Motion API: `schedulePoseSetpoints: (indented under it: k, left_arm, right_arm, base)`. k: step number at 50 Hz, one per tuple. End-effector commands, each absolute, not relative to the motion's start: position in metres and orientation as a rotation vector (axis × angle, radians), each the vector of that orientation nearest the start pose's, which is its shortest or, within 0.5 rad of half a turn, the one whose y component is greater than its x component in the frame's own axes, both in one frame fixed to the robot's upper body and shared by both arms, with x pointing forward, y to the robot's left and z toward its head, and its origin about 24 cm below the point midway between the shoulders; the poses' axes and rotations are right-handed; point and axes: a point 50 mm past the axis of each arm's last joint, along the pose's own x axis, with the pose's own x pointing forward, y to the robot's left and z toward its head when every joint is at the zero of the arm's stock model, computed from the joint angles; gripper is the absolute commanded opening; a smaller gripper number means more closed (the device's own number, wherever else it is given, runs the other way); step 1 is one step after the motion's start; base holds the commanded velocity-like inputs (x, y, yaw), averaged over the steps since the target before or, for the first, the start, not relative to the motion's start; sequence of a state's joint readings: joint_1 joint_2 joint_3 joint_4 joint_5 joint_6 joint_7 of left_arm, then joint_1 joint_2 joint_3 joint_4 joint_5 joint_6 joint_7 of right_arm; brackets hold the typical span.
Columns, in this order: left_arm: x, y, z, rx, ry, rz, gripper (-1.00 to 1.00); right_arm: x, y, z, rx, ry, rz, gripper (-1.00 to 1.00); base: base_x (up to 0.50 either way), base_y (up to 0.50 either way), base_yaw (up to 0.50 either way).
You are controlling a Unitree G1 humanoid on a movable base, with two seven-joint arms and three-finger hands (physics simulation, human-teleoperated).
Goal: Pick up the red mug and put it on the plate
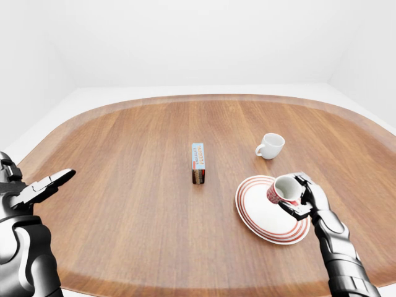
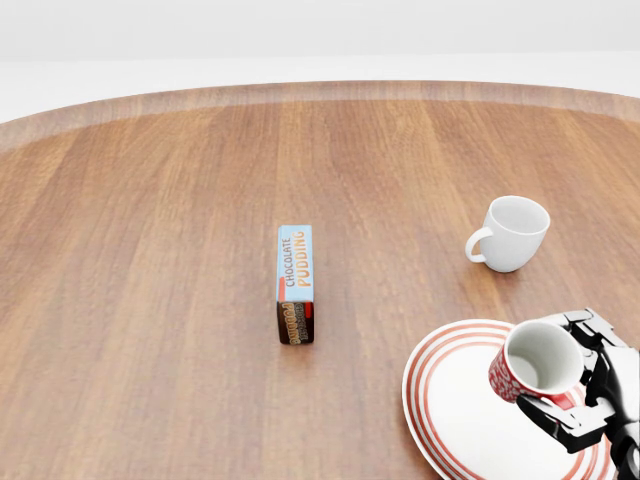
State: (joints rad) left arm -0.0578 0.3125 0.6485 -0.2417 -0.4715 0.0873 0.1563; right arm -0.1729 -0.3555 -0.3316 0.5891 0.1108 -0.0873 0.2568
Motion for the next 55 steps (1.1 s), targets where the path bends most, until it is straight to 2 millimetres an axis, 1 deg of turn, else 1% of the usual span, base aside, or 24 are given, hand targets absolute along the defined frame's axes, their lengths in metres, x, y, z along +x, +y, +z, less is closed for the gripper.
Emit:
schedulePoseSetpoints:
  k: [1,3,6,13,23,30,33,41,44,55]
  left_arm:
    - [0.205,0.334,0.155,-0.146,-0.431,0.639,1.00]
    - [0.206,0.334,0.155,-0.146,-0.430,0.638,1.00]
    - [0.205,0.334,0.156,-0.146,-0.433,0.639,1.00]
    - [0.206,0.334,0.155,-0.145,-0.430,0.639,1.00]
    - [0.206,0.335,0.154,-0.147,-0.424,0.638,1.00]
    - [0.206,0.334,0.156,-0.146,-0.431,0.638,1.00]
    - [0.206,0.334,0.156,-0.146,-0.432,0.638,1.00]
    - [0.205,0.334,0.157,-0.146,-0.437,0.639,1.00]
    - [0.205,0.334,0.157,-0.145,-0.439,0.639,1.00]
    - [0.206,0.335,0.155,-0.148,-0.427,0.638,1.00]
  right_arm:
    - [0.256,-0.304,-0.005,-0.088,0.292,-0.178,-1.00]
    - [0.255,-0.306,-0.009,-0.092,0.315,-0.187,-1.00]
    - [0.254,-0.306,-0.006,-0.092,0.314,-0.186,-1.00]
    - [0.254,-0.309,-0.010,-0.102,0.342,-0.205,-1.00]
    - [0.253,-0.310,-0.023,-0.117,0.409,-0.226,-1.00]
    - [0.253,-0.309,-0.024,-0.103,0.407,-0.223,-1.00]
    - [0.252,-0.308,-0.031,-0.092,0.447,-0.224,-1.00]
    - [0.251,-0.307,-0.034,-0.084,0.459,-0.222,-1.00]
    - [0.248,-0.307,-0.041,-0.073,0.497,-0.220,-1.00]
    - [0.247,-0.305,-0.046,-0.046,0.526,-0.212,-1.00]
  base:
    - [0.00,0.00,0.00]
    - [0.00,0.00,0.00]
    - [0.00,0.00,0.00]
    - [0.00,0.00,0.00]
    - [0.00,0.00,0.00]
    - [0.00,0.00,0.00]
    - [0.00,0.00,0.00]
    - [0.00,0.00,0.00]
    - [0.00,0.00,0.00]
    - [0.00,0.00,0.00]
